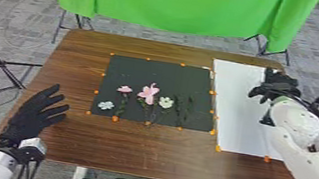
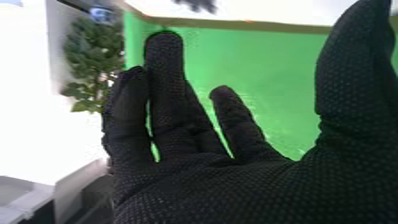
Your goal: Arrange flowers
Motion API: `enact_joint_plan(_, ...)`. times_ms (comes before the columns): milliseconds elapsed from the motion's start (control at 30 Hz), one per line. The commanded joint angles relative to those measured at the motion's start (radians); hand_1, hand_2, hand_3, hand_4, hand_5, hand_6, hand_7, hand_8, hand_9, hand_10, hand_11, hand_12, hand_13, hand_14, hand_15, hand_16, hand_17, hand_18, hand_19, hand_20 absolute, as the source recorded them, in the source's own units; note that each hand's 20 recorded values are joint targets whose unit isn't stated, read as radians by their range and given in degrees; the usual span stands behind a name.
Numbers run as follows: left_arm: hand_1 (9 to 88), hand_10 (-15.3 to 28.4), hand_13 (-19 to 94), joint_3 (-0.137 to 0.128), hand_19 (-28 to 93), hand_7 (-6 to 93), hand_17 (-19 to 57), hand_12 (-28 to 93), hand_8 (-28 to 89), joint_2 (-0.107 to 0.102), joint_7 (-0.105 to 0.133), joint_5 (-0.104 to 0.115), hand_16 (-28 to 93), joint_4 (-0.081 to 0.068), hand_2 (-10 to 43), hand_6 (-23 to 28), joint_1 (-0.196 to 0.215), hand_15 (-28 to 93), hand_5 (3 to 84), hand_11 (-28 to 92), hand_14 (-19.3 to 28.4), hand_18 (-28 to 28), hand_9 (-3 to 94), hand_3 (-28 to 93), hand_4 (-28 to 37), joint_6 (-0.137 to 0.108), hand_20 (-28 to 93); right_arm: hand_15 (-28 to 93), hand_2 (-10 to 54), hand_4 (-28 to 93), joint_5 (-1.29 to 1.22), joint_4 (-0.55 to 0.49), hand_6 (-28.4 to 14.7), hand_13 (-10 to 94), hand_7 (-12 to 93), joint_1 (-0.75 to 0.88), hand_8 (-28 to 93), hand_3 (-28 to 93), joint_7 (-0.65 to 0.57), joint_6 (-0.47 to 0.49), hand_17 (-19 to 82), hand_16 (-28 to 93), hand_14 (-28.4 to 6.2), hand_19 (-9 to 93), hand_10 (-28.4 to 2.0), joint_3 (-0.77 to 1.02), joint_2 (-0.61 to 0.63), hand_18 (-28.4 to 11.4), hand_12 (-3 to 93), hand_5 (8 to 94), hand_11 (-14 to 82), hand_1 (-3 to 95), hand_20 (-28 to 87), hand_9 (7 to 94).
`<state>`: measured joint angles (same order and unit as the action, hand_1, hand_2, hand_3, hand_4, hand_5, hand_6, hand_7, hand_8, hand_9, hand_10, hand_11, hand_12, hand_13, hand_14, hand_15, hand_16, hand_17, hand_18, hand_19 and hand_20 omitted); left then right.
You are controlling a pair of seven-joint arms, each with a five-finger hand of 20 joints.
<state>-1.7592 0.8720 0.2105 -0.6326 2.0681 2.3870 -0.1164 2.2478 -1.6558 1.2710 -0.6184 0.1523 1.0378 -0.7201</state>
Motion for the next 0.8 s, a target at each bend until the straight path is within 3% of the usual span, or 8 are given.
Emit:
enact_joint_plan(33, 26.1, 11.5, 21, -0.002, 44, 22.2, -9.3, 17, -12, 0.0, -0.002, 0.008, 1, -0.001, -1.6, 2.1, 0.026, 31, 23.1, 19, 16.5, 22.4, 22.1, 70, -24.3, -0.012, 9, 71, -9.5, -26, -0.048, 0.033, -8.9, 47, 24, 0.036, -8, 88, -0.034, 0.014, 22, 17, -10.2, 81, -19.1, 0.039, 0.045, -22.3, 17.5, 23.4, 12.0, 22.8, 51, 36.9)
enact_joint_plan(533, 26.1, 11.6, 21, -0.003, 44, 22.3, -9.4, 17, -12, -0.001, -0.007, 0.006, 1, -0.001, -1.5, 2.1, 0.028, 31, 23.1, 19, 16.4, 22.5, 22.2, 70, -24.3, -0.009, 9, 71, -9.5, -25, -0.1, 0.079, -5.1, 59, 34, 0.056, -14, 89, -0.029, 0.013, 26, 19, -7.8, 84, -14.0, 0.056, 0.054, -22.0, 15.7, 33.7, 17.9, 26.9, 50, 51.1)
enact_joint_plan(700, 26.0, 11.6, 21, -0.001, 44, 22.4, -9.3, 17, -12, -0.001, -0.012, 0.003, 1, -0.004, -1.6, 2.1, 0.02, 31, 23.1, 19, 16.4, 22.5, 22.1, 70, -24.4, -0.004, 9, 71, -9.5, -26, -0.09, 0.086, -0.8, 62, 36, 0.061, -16, 88, -0.002, 0.001, 27, 21, -7.3, 85, -9.3, 0.05, 0.055, -21.9, 16.4, 38.3, 21.4, 29.8, 50, 56.6)
enact_joint_plan(800, 26.0, 11.6, 21, -0.001, 44, 22.3, -9.3, 17, -12, 0.0, -0.013, 0.003, 1, -0.003, -1.6, 2.1, 0.02, 31, 23.1, 19, 16.4, 22.5, 22.1, 70, -24.3, -0.004, 9, 71, -9.5, -26, -0.081, 0.088, 0.8, 64, 36, 0.059, -17, 88, 0.009, -0.007, 27, 21, -6.9, 85, -8.7, 0.039, 0.052, -21.9, 16.3, 40.7, 22.2, 31.4, 50, 58.4)
